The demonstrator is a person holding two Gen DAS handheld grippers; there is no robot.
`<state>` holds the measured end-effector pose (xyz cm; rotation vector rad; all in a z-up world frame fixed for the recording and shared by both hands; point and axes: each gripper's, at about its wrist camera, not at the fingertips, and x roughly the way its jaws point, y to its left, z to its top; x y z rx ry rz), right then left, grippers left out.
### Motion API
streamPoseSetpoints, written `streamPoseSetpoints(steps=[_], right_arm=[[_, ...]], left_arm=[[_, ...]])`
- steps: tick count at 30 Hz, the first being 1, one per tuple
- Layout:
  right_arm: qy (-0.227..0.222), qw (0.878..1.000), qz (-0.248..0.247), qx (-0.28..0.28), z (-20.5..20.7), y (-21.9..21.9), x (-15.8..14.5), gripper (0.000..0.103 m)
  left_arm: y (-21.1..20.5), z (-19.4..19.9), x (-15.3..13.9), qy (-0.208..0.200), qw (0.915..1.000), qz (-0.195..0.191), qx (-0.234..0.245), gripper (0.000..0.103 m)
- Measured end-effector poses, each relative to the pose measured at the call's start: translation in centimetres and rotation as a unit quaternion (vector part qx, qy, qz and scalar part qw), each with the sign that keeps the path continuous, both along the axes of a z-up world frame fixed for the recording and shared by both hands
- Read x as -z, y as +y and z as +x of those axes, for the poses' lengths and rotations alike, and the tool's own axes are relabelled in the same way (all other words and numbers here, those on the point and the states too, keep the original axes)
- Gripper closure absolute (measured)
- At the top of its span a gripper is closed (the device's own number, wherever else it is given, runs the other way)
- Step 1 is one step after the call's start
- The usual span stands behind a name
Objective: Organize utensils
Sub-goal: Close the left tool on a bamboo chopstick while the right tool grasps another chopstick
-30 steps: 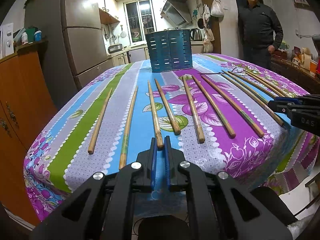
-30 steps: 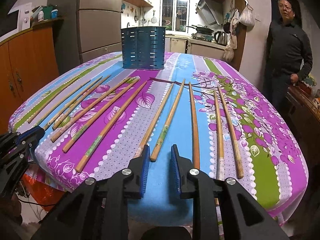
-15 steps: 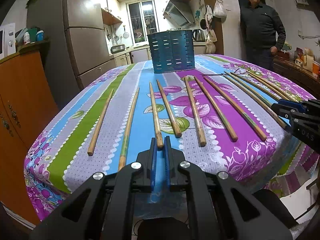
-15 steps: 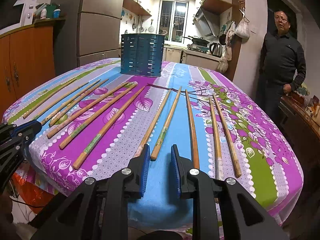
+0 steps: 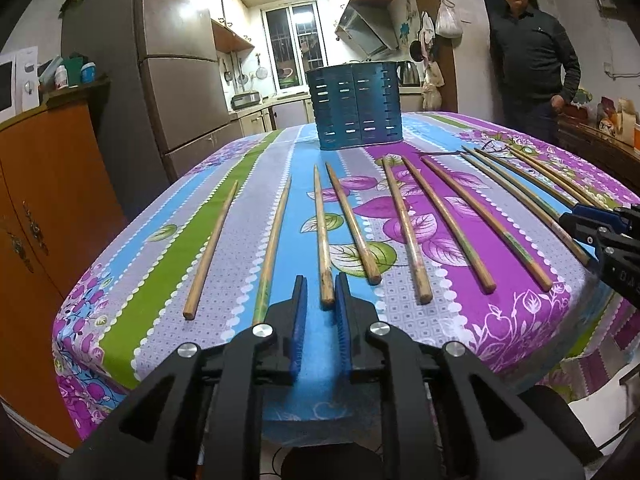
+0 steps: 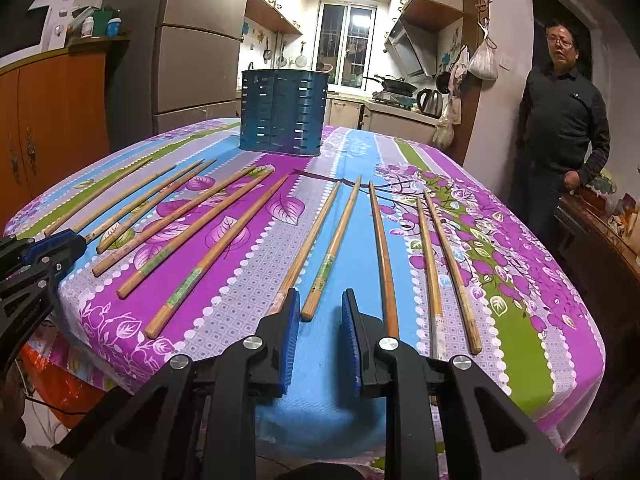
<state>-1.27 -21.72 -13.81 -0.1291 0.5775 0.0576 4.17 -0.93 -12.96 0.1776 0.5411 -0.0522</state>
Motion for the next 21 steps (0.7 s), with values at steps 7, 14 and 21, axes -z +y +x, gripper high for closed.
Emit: streamPoseSetpoints(steps=[7,14,21], right_arm=[[-0.006,1.000,0.012,0.007,-0.23,-0.14,0.12,0.081],[-0.010,1.000,0.007,0.001,-0.37,0.50,0.26,0.093],[-0.005,0.999,0.042,0.005,-0.40,-0.27,0.01,0.095]], left_arm=[[-0.17,-0.12,0.23,-0.005,1.0000,0.004,0.005,0.094],[-0.47,-0.29,0.35,-0.008,0.9999,0.009,0.007,0.096],[-0.58,-0.36,0.30,-0.010,0.9999,0.011,0.009,0.097]])
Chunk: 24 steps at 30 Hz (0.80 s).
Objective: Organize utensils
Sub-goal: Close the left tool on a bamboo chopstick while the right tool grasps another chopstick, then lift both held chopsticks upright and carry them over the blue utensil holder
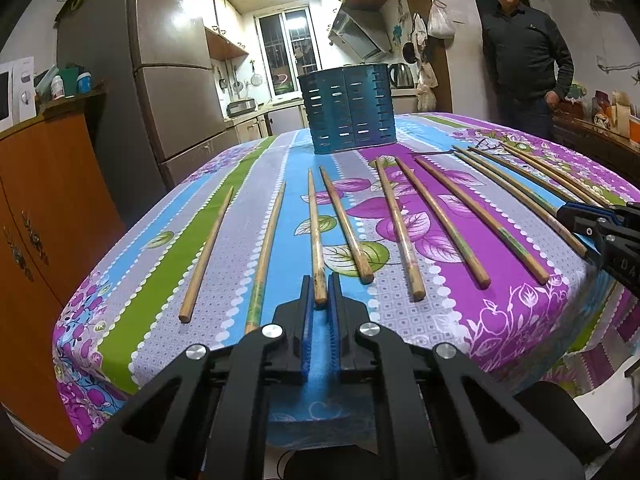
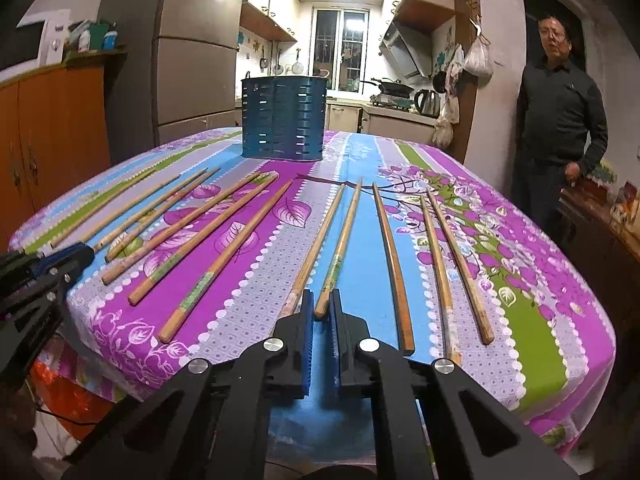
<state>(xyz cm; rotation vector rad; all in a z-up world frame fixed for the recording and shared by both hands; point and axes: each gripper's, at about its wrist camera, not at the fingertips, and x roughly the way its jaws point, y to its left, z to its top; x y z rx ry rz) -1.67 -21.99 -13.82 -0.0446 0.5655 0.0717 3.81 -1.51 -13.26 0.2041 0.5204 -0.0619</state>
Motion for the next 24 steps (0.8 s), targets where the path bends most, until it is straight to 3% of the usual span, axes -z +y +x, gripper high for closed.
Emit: streamPoseSetpoints(steps=[10,24], right_arm=[[-0.024,1.000,0.010,0.000,-2.5,-1.0,-2.8,0.095],[-0.128,0.991,-0.023,-0.027,-5.6,-1.9,-10.8,0.095]], left_arm=[[0.9,-0.9,-1.6,-0.008,0.9998,-0.021,-0.001,0.098],[1.8,-2.4,-7.2,-0.051,0.9977,-0.042,0.014,0.098]])
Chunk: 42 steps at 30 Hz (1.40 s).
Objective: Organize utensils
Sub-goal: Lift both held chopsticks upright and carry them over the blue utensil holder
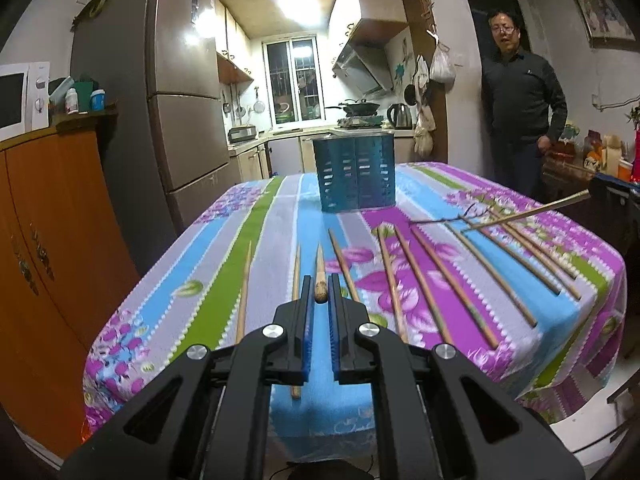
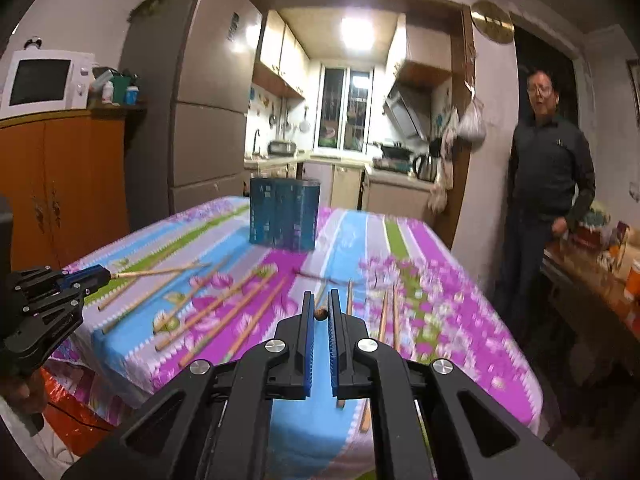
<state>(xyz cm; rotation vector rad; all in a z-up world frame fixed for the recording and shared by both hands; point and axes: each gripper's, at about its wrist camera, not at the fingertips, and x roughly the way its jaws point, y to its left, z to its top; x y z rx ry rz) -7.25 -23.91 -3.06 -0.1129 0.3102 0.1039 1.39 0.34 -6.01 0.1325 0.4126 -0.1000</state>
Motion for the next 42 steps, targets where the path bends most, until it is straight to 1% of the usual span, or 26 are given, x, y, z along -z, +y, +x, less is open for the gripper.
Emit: streamPoseSetpoints(steps=[5,8,12,20,23,30,33,38,42], right_arm=[[-0.028,0.999,-0.013,-0.010,0.4,-0.3,-2.8,0.095],[-0.039,0.999,-0.017,-0.014,1.1,-0.6,-4.3,0.095],[-0.043,0.999,-0.014,-0.018,2.2,-1.3,-5.8,0.095],[-0.042,0.998,-0.005,-0.049,4.1,-1.5,-8.2,0.095],[-0.038,0.998,0.001,-0.058,4.4,-1.4,-8.6,0.095],[-0.026,0.996,0.026,-0.080,4.9,-1.4,-9.4,0.095],[-0.011,0.994,0.043,-0.097,5.6,-1.5,-10.0,0.095],[0.007,0.991,0.063,-0.116,7.4,-1.2,-11.4,0.095],[0.010,0.991,0.064,-0.121,8.2,-0.8,-12.1,0.095]], left_arm=[[0.4,0.8,-2.3,0.010,0.9996,-0.022,0.016,0.098],[0.7,1.3,-3.7,0.012,0.9992,-0.028,0.026,0.098],[1.3,1.9,-5.9,0.006,0.9990,-0.033,0.028,0.098],[2.0,2.8,-8.9,-0.013,0.9989,-0.037,0.025,0.098],[2.1,3.0,-9.5,-0.012,0.9987,-0.038,0.032,0.098],[2.6,4.0,-10.5,0.008,0.9975,-0.054,0.046,0.098],[2.8,4.6,-11.1,0.018,0.9966,-0.061,0.052,0.098],[2.6,5.7,-12.3,0.028,0.9960,-0.062,0.059,0.098],[2.1,6.4,-12.9,0.030,0.9964,-0.053,0.058,0.098]])
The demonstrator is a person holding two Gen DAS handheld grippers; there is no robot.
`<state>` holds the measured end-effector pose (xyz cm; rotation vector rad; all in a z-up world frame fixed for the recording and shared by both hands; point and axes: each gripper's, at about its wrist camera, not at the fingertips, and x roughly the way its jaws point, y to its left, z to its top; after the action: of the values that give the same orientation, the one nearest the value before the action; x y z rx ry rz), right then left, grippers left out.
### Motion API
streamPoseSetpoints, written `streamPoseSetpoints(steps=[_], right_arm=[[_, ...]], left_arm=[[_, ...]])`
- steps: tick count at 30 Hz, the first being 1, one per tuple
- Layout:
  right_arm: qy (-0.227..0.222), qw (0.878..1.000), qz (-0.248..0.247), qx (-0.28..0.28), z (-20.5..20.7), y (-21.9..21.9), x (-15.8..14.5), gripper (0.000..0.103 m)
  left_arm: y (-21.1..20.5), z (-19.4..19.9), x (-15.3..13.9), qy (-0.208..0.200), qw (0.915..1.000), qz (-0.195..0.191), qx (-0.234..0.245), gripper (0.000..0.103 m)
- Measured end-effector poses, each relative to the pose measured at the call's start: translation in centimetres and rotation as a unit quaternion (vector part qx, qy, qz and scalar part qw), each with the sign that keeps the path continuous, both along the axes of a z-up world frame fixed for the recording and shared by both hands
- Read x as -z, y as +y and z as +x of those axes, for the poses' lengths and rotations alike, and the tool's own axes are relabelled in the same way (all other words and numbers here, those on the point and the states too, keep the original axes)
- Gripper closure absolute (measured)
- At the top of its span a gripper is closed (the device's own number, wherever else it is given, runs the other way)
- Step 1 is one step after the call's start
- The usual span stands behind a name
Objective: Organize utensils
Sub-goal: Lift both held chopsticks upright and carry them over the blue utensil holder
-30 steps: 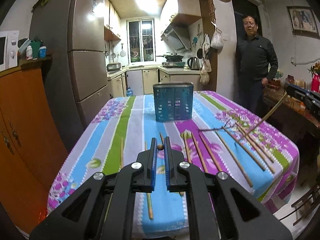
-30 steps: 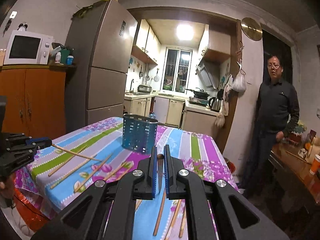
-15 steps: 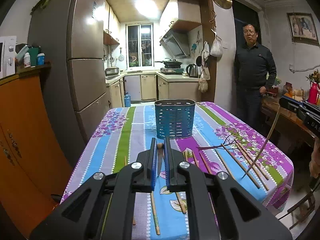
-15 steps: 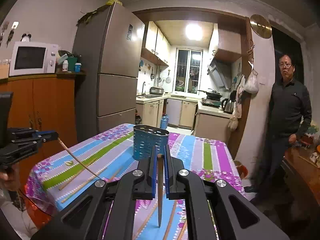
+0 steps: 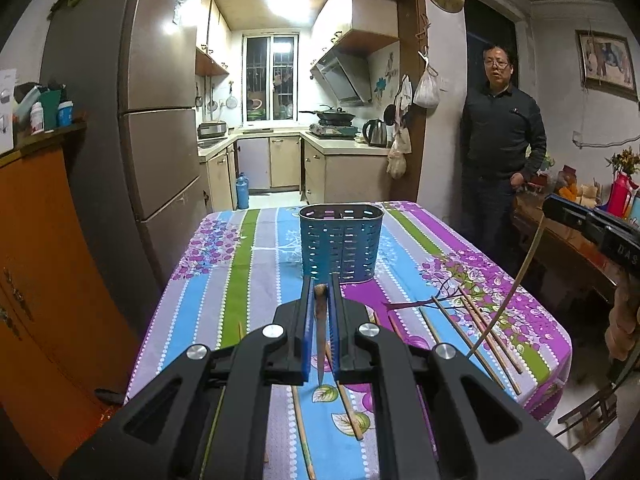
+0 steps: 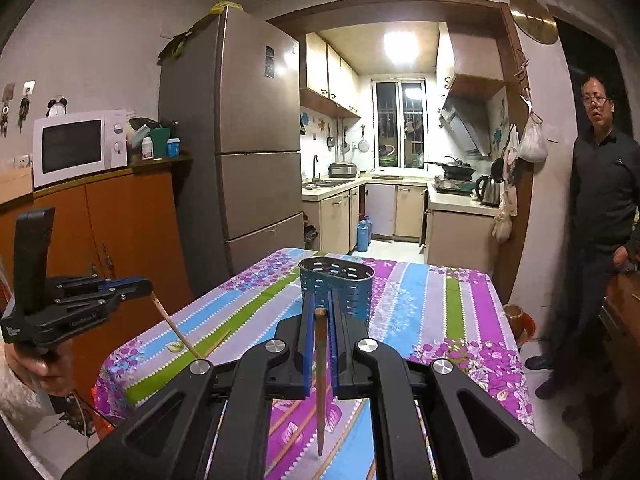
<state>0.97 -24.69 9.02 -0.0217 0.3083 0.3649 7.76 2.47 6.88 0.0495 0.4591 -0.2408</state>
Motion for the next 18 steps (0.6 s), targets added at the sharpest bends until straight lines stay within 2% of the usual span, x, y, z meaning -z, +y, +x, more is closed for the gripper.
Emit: streamPoseSetpoints(steps=[18], right_arm=[[-0.014,1.000,-0.012,-0.007,1.6,1.2,-3.9,0.095]], left_arm=[[-2.2,2.2,-2.2,-0.022,0.9994,0.025,-0.005,0.098]])
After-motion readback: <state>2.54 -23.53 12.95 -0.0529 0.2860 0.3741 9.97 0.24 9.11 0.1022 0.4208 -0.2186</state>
